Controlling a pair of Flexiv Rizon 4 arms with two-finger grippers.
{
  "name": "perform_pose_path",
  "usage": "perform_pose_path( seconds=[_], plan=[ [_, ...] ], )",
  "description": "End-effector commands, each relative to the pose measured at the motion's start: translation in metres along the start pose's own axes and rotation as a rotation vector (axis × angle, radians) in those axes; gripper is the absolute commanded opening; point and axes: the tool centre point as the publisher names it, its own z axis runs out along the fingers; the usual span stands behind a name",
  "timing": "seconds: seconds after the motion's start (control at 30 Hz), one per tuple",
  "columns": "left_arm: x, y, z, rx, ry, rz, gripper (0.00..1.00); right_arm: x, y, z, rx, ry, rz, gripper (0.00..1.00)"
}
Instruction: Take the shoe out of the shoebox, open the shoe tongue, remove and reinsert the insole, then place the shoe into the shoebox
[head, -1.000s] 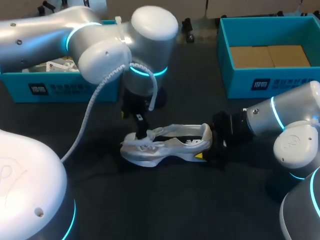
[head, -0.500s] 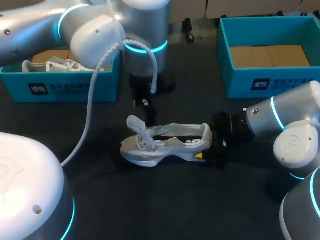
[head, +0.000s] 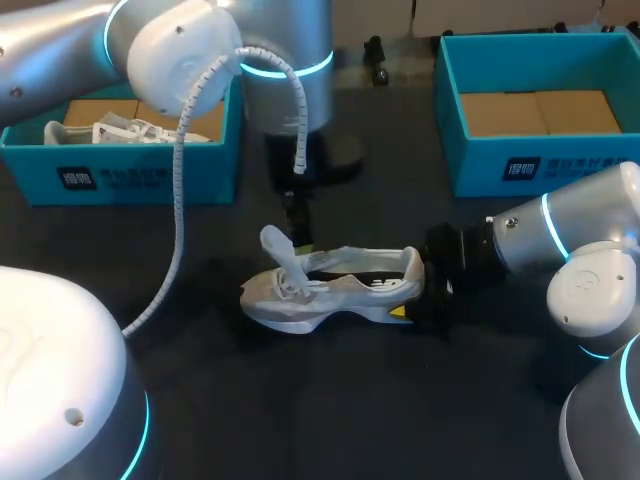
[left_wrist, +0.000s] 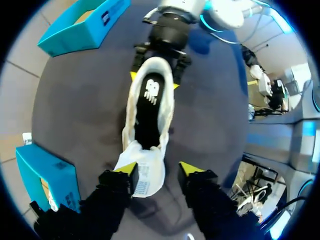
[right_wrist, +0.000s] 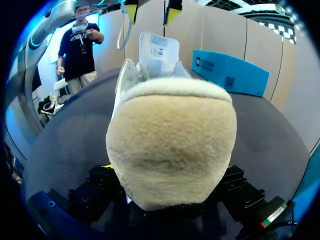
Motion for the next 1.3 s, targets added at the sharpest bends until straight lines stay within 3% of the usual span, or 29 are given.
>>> perform_pose_path(
  seconds=[0.03,0.2,0.43,0.87,1.3],
  plan=[
    [0.008,-0.010,-0.007,0.012,0.040,0.042,0.00,0.001,0.000,0.003,0.002,-0.002,0.000,0.00],
    [0.025,-0.023,-0.014,0.030,0.122,0.102,0.00,0.001,0.000,0.003,0.002,-0.002,0.000,0.00],
    [0.040,-0.041,-0.006,0.050,0.139,0.165,0.00,0.001,0.000,0.003,0.002,-0.002,0.000,0.00],
    [0.039,-0.061,0.043,-0.008,0.116,0.134,0.00,0.001,0.000,0.003,0.002,-0.002,0.000,0.00],
    [0.039,-0.061,0.043,-0.008,0.116,0.134,0.00,0.001,0.000,0.003,0.002,-0.002,0.000,0.00]
  ],
)
